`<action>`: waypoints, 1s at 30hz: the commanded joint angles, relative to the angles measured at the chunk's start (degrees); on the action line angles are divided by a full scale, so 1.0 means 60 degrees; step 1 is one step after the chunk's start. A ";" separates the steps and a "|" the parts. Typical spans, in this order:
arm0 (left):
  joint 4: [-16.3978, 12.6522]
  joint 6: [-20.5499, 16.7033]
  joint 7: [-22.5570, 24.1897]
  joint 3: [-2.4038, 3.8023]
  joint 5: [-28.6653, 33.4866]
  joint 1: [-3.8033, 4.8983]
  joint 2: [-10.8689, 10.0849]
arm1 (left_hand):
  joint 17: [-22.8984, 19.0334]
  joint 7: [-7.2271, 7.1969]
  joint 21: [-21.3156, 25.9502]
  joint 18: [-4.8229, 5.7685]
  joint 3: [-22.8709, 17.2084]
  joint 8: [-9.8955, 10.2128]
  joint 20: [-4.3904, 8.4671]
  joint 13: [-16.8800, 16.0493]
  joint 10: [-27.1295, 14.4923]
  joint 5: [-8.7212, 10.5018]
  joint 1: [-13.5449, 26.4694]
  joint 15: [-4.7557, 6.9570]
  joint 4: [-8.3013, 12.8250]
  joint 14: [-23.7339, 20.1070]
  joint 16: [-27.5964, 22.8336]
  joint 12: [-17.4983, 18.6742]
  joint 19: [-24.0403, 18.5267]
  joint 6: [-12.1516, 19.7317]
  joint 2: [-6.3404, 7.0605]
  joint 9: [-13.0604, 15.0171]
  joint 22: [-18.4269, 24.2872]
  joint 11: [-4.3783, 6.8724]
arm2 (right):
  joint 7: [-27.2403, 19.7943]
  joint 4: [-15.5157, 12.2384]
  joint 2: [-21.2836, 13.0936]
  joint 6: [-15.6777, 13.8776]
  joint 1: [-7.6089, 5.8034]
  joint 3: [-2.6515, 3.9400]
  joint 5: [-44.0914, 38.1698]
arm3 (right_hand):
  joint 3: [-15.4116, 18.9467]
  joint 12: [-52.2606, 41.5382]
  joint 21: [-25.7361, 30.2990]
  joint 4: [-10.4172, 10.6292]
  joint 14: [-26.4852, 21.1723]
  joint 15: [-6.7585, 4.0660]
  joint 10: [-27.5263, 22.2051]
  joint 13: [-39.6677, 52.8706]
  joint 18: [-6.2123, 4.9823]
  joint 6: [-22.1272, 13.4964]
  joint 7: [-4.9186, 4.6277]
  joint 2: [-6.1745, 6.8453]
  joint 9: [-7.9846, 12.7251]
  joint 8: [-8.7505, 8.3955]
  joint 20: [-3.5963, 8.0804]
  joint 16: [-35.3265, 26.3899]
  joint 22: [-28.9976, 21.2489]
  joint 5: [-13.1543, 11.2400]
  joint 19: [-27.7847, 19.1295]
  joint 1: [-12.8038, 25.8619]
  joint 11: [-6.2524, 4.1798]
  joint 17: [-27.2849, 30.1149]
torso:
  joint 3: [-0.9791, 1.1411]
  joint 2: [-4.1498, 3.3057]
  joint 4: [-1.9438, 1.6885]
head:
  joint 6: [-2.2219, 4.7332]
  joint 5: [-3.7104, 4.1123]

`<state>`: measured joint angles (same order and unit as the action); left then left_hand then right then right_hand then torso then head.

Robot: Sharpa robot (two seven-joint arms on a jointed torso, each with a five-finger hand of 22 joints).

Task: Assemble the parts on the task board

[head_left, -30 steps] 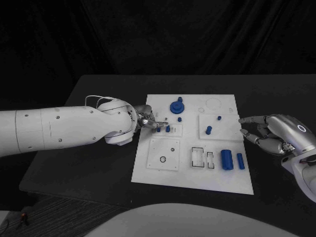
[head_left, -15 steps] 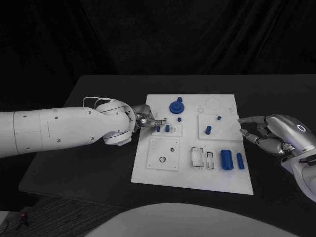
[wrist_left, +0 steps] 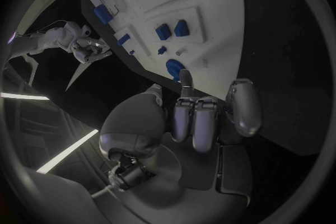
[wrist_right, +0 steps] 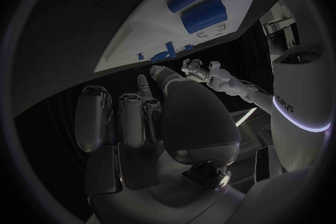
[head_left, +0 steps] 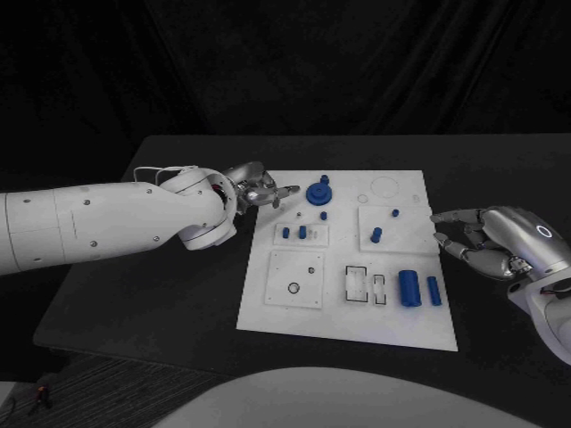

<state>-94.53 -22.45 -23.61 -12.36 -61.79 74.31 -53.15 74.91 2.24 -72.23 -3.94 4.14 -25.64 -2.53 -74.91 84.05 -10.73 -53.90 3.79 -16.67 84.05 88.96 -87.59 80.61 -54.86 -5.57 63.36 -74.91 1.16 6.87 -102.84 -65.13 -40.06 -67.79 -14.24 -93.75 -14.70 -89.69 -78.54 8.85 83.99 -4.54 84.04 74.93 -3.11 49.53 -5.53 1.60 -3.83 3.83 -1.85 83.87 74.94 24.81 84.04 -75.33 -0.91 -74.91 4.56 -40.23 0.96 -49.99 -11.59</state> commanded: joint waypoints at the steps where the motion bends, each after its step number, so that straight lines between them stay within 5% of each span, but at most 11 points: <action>1: 0.0080 -0.0202 0.0527 0.0004 0.0157 0.0094 0.0027 | 0.2236 -0.0040 -0.0033 -0.0021 0.0112 -0.0073 0.0032 -0.2207 0.0660 -0.0232 -0.0276 0.0066 -0.0002 0.0842 0.0028 -0.0008 0.0052 0.0086 -0.0008 0.0045 -0.1622 0.0069 | 0.0109 0.0001 0.0007 -0.0097 0.0024 0.0005 -0.0027 | -0.0058 -0.0051 0.0006 -0.0021 0.0720 0.0063 0.0994 0.2512 0.0082 0.0047 -0.0007 0.0018 -0.0007 0.0000 -0.0049 -0.0042 0.1934 0.0030 0.0217 -0.0083 0.0093 -0.0967 | -0.0001 0.0007 0.0003 | -0.0002 -0.0002; 13: 0.0509 0.0391 0.0646 0.0004 0.0365 0.0215 0.0271 | 0.2236 -0.0043 -0.0029 -0.0020 0.0236 -0.0079 0.0036 -0.2200 0.0655 -0.0651 -0.0932 0.0077 0.0012 0.0842 0.0028 -0.0001 0.0046 0.0210 -0.0026 0.0040 -0.1620 0.0076 | 0.0092 0.0000 0.0004 -0.0115 0.0024 0.0005 -0.0027 | -0.0058 -0.0051 0.0006 -0.0021 0.0720 0.0063 0.0994 0.2512 0.0082 0.0047 -0.0007 0.0018 -0.0007 0.0000 -0.0049 -0.0042 0.1934 0.0030 0.0217 -0.0083 0.0093 -0.0967 | 0.0002 -0.0001 0.0007 | -0.0002 0.0007; 17: 0.0667 0.0410 0.1811 0.0004 0.0367 0.0219 0.0414 | 0.2065 -0.0074 0.0232 -0.0087 -0.0476 0.0136 0.0086 -0.2062 0.0481 -0.1220 -0.3330 0.0114 0.1133 0.0739 -0.0063 0.0186 -0.0123 0.0700 0.0176 -0.0057 -0.1546 0.0106 | 0.0085 0.0001 0.0009 -0.0123 0.0025 0.0005 -0.0027 | -0.0058 -0.0051 0.0006 -0.0021 0.0720 0.0063 0.0994 0.2512 0.0082 0.0047 -0.0007 0.0018 -0.0007 0.0000 -0.0049 -0.0042 0.1934 0.0030 0.0217 -0.0083 0.0093 -0.0967 | 0.0001 -0.0005 0.0001 | -0.0002 0.0026; 18: 0.0709 0.0412 0.2154 0.0003 0.0340 0.0219 0.0447 | 0.1946 0.0000 0.0384 -0.0109 -0.0713 0.0314 0.0071 -0.1973 0.0352 -0.1096 -0.3821 0.0074 0.1351 0.0658 -0.0129 0.0313 -0.0237 0.0875 0.0200 -0.0199 -0.1506 0.0041 | 0.0085 0.0002 0.0011 -0.0123 0.0025 0.0005 -0.0027 | -0.0058 -0.0051 0.0006 -0.0021 0.0720 0.0063 0.0994 0.2512 0.0082 0.0047 -0.0007 0.0018 -0.0007 0.0000 -0.0049 -0.0042 0.1934 0.0030 0.0217 -0.0083 0.0093 -0.0967 | 0.0001 -0.0003 0.0002 | -0.0002 0.0032; 20: 0.0858 0.0369 0.3256 0.0003 0.0078 0.0219 0.0556 | 0.0862 0.0282 0.0638 -0.0124 -0.1583 0.0720 -0.0062 -0.1131 -0.1018 0.0071 -0.5198 -0.0199 0.1929 -0.0234 -0.0793 0.1589 -0.0547 0.0878 0.0366 -0.0769 -0.1452 -0.0223 | 0.0083 -0.0001 0.0014 -0.0120 0.0025 0.0005 -0.0027 | -0.0058 -0.0051 0.0006 -0.0021 0.0720 0.0063 0.0994 0.2512 0.0082 0.0047 -0.0007 0.0018 -0.0007 0.0000 -0.0049 -0.0042 0.1934 0.0030 0.0217 -0.0083 0.0093 -0.0967 | -0.0001 -0.0007 0.0003 | -0.0002 0.0041; 21: 0.1005 0.0198 0.4060 0.0002 -0.0402 0.0216 0.0659 | -0.1279 0.0619 0.1225 -0.0186 -0.2261 0.1043 -0.0299 0.0533 -0.3468 0.0402 -0.5639 -0.0478 0.1910 -0.2344 -0.2380 0.4125 -0.1127 0.1053 0.0686 -0.1254 -0.1287 -0.0467 | 0.0078 -0.0008 0.0010 -0.0123 0.0026 0.0005 -0.0027 | -0.0079 -0.0051 -0.0008 -0.0029 0.0724 0.0066 0.0994 0.2512 0.0085 0.0056 -0.0022 0.0019 -0.0007 -0.0002 -0.0051 -0.0028 0.1938 0.0030 0.0223 -0.0088 0.0101 -0.0985 | -0.0002 -0.0006 0.0000 | -0.0002 0.0048; 22: 0.1078 0.0108 0.4394 0.0002 -0.0673 0.0214 0.0708 | -0.1658 0.0660 0.1348 -0.0219 -0.2672 0.1457 -0.0397 0.3071 -0.5829 0.0579 -0.5730 -0.0584 0.1688 -0.2638 -0.2643 0.7682 -0.1329 0.1332 0.1030 -0.1801 -0.1249 -0.0619 | 0.0076 -0.0013 0.0006 -0.0124 0.0026 0.0005 -0.0027 | -0.0079 -0.0051 -0.0008 -0.0029 0.0724 0.0066 0.0994 0.2512 0.0085 0.0056 -0.0022 0.0019 -0.0007 -0.0002 -0.0051 -0.0028 0.1938 0.0030 0.0223 -0.0088 0.0101 -0.0985 | 0.0000 -0.0003 0.0000 | -0.0002 0.0054; 24: 0.1319 -0.0184 0.5276 0.0002 -0.1585 0.0205 0.0868 | -0.1655 0.0692 0.0831 -0.0153 -0.3149 0.1585 -0.0544 0.4726 -0.5772 0.0979 -0.5885 -0.0674 0.1397 -0.2286 -0.2528 0.9227 -0.0996 0.1130 0.1458 -0.2321 -0.1371 -0.0702 | 0.0065 -0.0027 -0.0011 -0.0134 0.0026 0.0005 -0.0027 | -0.0079 -0.0051 -0.0008 -0.0029 0.0724 0.0066 0.0994 0.2512 0.0085 0.0056 -0.0022 0.0019 -0.0007 -0.0002 -0.0051 -0.0028 0.1938 0.0030 0.0223 -0.0088 0.0101 -0.0985 | 0.0002 -0.0003 0.0008 | -0.0002 0.0099; 25: 0.1452 -0.0321 0.5639 0.0002 -0.2107 0.0200 0.0964 | -0.1491 0.0607 0.0589 -0.0128 -0.3217 0.1658 -0.0534 0.5068 -0.5979 0.0999 -0.5891 -0.0613 0.1334 -0.2031 -0.2376 0.9620 -0.0811 0.1133 0.1560 -0.2451 -0.1436 -0.0685 | 0.0061 -0.0034 -0.0022 -0.0138 0.0027 0.0005 -0.0027 | -0.0079 -0.0051 -0.0008 -0.0029 0.0724 0.0066 0.0994 0.2512 0.0085 0.0056 -0.0022 0.0019 -0.0007 -0.0002 -0.0051 -0.0028 0.1938 0.0030 0.0223 -0.0088 0.0101 -0.0985 | 0.0002 -0.0001 0.0006 | -0.0002 0.0106; 28: 0.1742 -0.0439 0.6117 0.0002 -0.3278 0.0184 0.1204 | -0.1469 0.0191 0.0425 -0.0130 -0.3414 0.2533 -0.0473 0.6349 -0.6496 0.1098 -0.5821 -0.0319 0.1018 -0.1683 -0.2302 1.0895 -0.0620 0.1614 0.2027 -0.3319 -0.1469 -0.0370 | 0.0060 -0.0047 -0.0042 -0.0137 0.0027 0.0005 -0.0027 | -0.0079 -0.0051 -0.0008 -0.0029 0.0724 0.0066 0.0994 0.2512 0.0085 0.0056 -0.0022 0.0019 -0.0007 -0.0002 -0.0051 -0.0028 0.1938 0.0030 0.0223 -0.0088 0.0101 -0.0985 | 0.0001 -0.0003 -0.0002 | -0.0002 0.0158; 30: 0.1965 -0.0370 0.6289 0.0001 -0.4029 0.0170 0.1414 | -0.1689 0.0044 0.0464 -0.0132 -0.3432 0.3140 -0.0416 0.7146 -0.6865 0.1066 -0.5775 -0.0232 0.0852 -0.1655 -0.2422 1.1472 -0.0590 0.1417 0.2300 -0.4219 -0.1459 -0.0316 | 0.0057 -0.0058 -0.0048 -0.0135 0.0027 0.0005 -0.0027 | -0.0085 -0.0051 -0.0015 -0.0032 0.0727 0.0068 0.0994 0.2512 0.0087 0.0058 -0.0025 0.0021 -0.0007 -0.0003 -0.0052 -0.0017 0.1940 0.0031 0.0225 -0.0088 0.0103 -0.1000 | 0.0002 -0.0001 0.0002 | -0.0002 0.0167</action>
<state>-83.22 -22.82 5.25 -12.38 -74.36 75.40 -45.13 65.18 2.81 -69.46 -4.42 -16.49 -7.95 -5.11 -33.60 43.48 -4.26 -88.74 2.07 -11.08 73.97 74.70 -19.92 76.85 -45.91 7.64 39.73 -74.91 -0.80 6.82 -102.96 -65.34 -40.11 -67.77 -14.23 -93.75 -14.94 -89.69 -78.54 8.61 83.99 -4.54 83.83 74.91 -3.11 49.53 -5.53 1.60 -3.83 3.83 -1.85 83.87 74.92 24.81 84.04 -75.33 -0.70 -74.90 4.56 -40.25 0.97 -49.99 -10.69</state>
